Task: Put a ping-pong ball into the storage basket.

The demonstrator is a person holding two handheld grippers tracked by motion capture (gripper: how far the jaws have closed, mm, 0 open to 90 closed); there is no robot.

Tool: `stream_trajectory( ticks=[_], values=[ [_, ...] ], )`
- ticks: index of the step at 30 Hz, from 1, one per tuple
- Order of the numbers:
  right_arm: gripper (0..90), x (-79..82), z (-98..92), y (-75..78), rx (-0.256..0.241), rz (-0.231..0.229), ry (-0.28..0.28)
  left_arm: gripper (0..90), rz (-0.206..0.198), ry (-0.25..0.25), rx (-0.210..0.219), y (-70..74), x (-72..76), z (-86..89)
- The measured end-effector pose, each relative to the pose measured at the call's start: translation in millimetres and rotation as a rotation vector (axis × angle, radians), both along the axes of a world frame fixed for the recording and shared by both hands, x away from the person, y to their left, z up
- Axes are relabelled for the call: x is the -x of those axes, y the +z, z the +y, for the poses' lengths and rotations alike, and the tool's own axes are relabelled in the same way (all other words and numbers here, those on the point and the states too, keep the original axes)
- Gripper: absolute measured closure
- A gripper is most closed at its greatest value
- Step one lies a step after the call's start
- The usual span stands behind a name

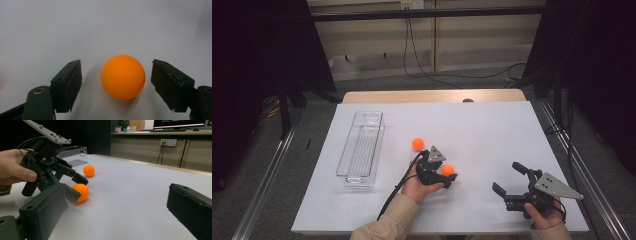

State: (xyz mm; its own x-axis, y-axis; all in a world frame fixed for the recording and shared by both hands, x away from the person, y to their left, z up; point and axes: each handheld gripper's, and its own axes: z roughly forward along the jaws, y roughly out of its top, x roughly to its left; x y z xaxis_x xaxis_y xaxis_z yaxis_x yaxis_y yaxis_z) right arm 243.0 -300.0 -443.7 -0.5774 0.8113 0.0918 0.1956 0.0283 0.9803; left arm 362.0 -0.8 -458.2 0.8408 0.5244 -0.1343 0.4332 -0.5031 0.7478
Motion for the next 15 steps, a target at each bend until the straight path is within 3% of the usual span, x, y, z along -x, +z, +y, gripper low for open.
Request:
stream_trajectory(
  ticks=[15],
  values=[
    [2.0, 0.0, -0.2, -0.1, -0.002, 0.003, -0.001, 31.2, 0.005, 0.000, -0.012, -0.9, -1.2, -0.9]
  ],
)
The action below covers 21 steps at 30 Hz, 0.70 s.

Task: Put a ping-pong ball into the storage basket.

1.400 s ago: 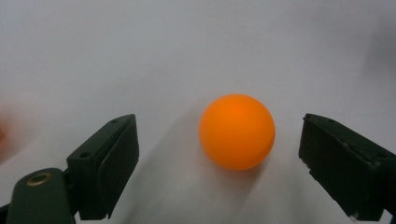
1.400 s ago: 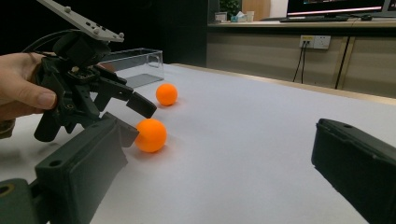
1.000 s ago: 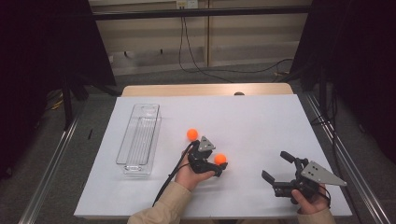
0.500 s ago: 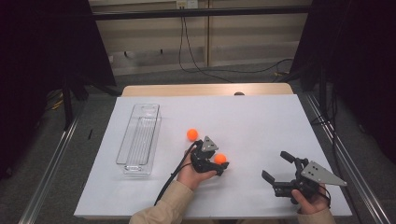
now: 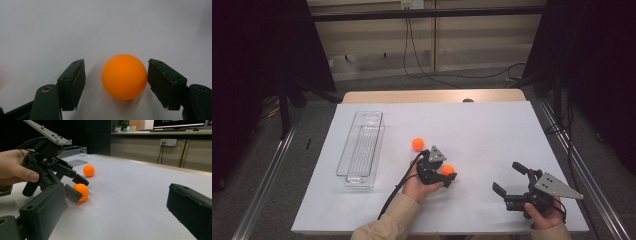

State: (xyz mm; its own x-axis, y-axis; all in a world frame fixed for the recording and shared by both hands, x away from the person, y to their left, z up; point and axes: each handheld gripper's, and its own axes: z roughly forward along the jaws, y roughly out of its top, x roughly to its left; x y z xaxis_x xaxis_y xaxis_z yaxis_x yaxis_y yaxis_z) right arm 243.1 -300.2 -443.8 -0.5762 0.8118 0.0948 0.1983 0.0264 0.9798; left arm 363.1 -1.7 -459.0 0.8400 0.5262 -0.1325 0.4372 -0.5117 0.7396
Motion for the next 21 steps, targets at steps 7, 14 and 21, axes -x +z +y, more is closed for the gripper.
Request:
stream_trajectory(
  ticks=[7, 14, 21],
  values=[
    [2.0, 0.1, -0.2, 0.0, -0.004, 0.001, -0.002, 34.5, 0.002, -0.014, -0.009, -1.2, 0.2, -1.1],
    [2.1, -0.1, -0.7, -0.2, -0.008, 0.002, 0.000, 37.4, 0.007, -0.015, -0.012, -1.5, 0.5, -1.6],
    [2.1, -0.2, -1.0, -0.3, -0.008, 0.002, -0.001, 40.1, 0.007, -0.020, -0.012, -1.9, 0.8, -2.2]
  ],
)
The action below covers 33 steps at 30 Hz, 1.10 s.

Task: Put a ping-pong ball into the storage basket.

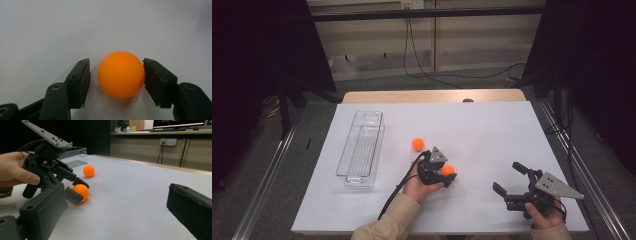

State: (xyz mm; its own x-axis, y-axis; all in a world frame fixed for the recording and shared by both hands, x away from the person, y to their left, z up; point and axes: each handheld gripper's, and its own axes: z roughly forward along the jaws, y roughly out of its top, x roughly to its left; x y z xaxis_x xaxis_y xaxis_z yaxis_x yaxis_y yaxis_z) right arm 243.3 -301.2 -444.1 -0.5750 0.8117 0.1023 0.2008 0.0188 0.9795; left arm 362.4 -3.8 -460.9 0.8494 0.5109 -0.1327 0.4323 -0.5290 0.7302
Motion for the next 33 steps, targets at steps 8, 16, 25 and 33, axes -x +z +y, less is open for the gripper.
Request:
stream_trajectory(
  ticks=[8, 16, 25, 33],
  values=[
    [2.0, 0.0, 0.0, 0.0, 0.000, 0.000, 0.001, 42.9, 0.008, -0.010, -0.009, -0.8, 0.1, -0.7],
    [2.1, 0.0, 0.3, 0.0, -0.003, 0.000, 0.001, 44.6, 0.015, -0.008, -0.011, -1.2, 0.5, -0.7],
    [2.1, -0.4, 0.3, -0.1, -0.004, 0.001, 0.001, 47.2, 0.020, -0.013, -0.016, -0.5, 0.7, -0.2],
    [2.1, -0.6, 0.4, -0.2, -0.001, 0.001, 0.001, 50.7, 0.027, -0.015, -0.013, -0.1, 0.5, 0.4]
  ],
)
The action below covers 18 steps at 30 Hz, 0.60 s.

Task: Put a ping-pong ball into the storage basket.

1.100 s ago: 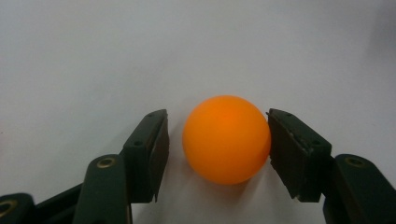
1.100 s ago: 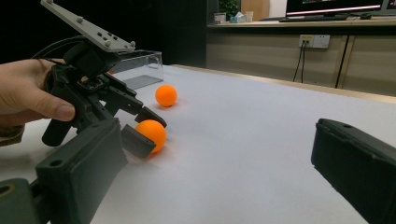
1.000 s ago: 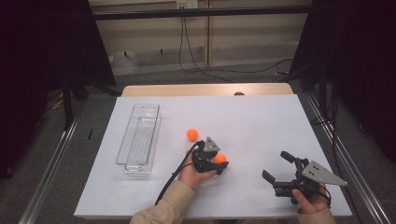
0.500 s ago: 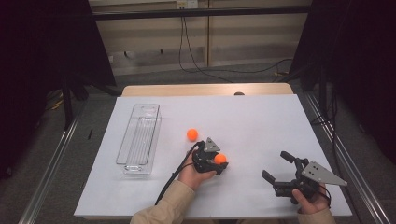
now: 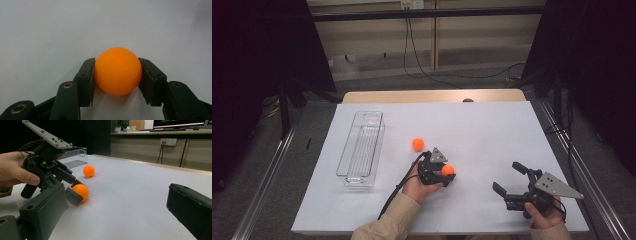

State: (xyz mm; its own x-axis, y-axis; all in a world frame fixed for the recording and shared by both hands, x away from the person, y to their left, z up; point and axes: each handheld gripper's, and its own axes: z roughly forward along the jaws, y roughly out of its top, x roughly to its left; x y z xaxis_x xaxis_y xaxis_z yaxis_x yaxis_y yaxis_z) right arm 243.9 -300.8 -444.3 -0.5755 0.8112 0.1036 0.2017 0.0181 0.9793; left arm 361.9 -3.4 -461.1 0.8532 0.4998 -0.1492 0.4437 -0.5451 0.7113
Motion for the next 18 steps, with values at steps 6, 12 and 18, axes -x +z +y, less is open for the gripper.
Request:
stream_trajectory(
  ticks=[6, 12, 18],
  values=[
    [2.1, -0.5, 0.1, 0.0, -0.002, 0.000, 0.001, 50.9, 0.011, 0.007, 0.013, 0.7, -0.4, 0.8],
    [2.1, -0.5, 0.2, -0.4, -0.001, 0.006, -0.003, 50.9, 0.019, 0.018, 0.028, 2.9, -1.9, 3.8],
    [2.1, -0.9, 0.3, -0.5, -0.001, 0.005, -0.003, 50.9, 0.027, 0.028, 0.046, 6.1, -2.9, 6.8]
  ],
)
